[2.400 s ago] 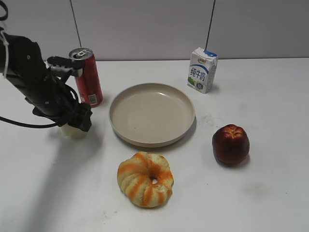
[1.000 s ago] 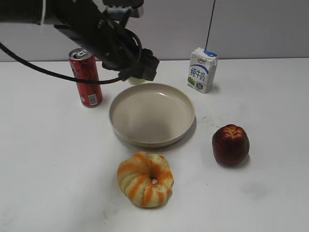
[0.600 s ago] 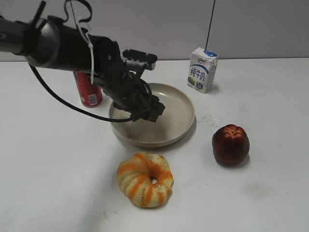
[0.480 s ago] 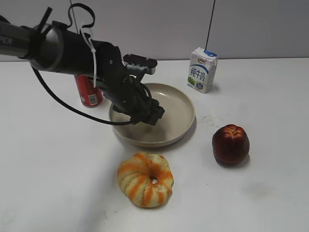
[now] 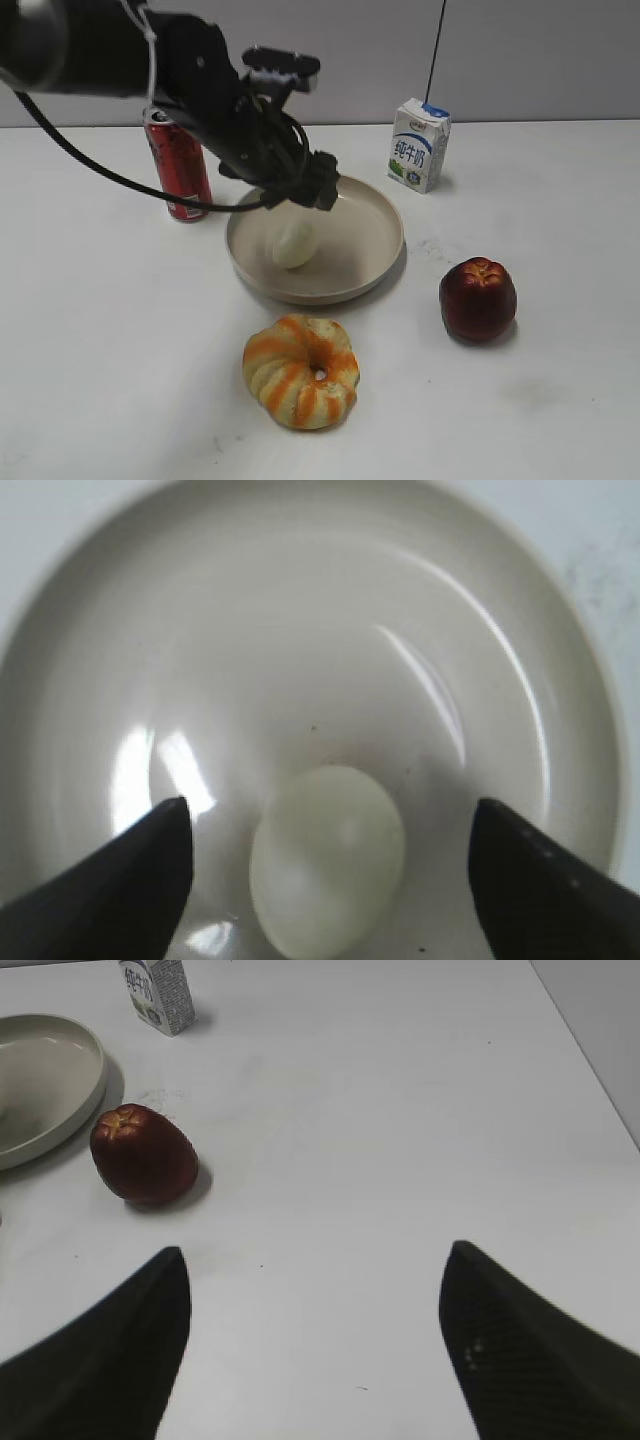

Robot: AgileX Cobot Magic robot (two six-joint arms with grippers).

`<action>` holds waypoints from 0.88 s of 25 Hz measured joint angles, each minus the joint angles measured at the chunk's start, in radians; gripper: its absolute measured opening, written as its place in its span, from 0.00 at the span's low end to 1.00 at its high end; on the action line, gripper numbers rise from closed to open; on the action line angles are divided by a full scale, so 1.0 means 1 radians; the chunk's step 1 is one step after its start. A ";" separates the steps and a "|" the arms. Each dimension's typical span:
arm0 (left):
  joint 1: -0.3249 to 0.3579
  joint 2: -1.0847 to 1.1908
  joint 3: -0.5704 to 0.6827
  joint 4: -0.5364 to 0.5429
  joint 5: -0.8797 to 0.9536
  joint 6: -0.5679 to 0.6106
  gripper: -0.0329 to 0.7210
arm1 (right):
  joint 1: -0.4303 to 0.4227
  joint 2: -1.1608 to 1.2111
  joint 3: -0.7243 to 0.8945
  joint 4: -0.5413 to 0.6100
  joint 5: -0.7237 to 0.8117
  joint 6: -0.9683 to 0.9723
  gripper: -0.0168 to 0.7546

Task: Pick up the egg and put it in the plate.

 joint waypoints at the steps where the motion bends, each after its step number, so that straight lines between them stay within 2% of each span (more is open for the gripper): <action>1: 0.000 -0.034 0.000 0.007 0.006 0.000 0.92 | 0.000 0.000 0.000 0.000 0.000 0.000 0.78; 6: 0.010 -0.240 -0.002 0.094 0.132 0.000 0.92 | 0.000 0.000 0.000 0.000 0.000 0.000 0.78; 15: 0.073 -0.517 -0.003 0.276 0.670 -0.021 0.89 | 0.000 0.000 0.000 0.000 0.000 0.000 0.78; 19: 0.134 -0.574 0.000 0.302 0.708 -0.044 0.88 | 0.000 0.000 0.000 0.000 0.000 0.000 0.78; 22: 0.195 -0.627 0.054 0.306 0.707 -0.054 0.87 | 0.000 0.000 0.000 0.000 0.000 0.000 0.78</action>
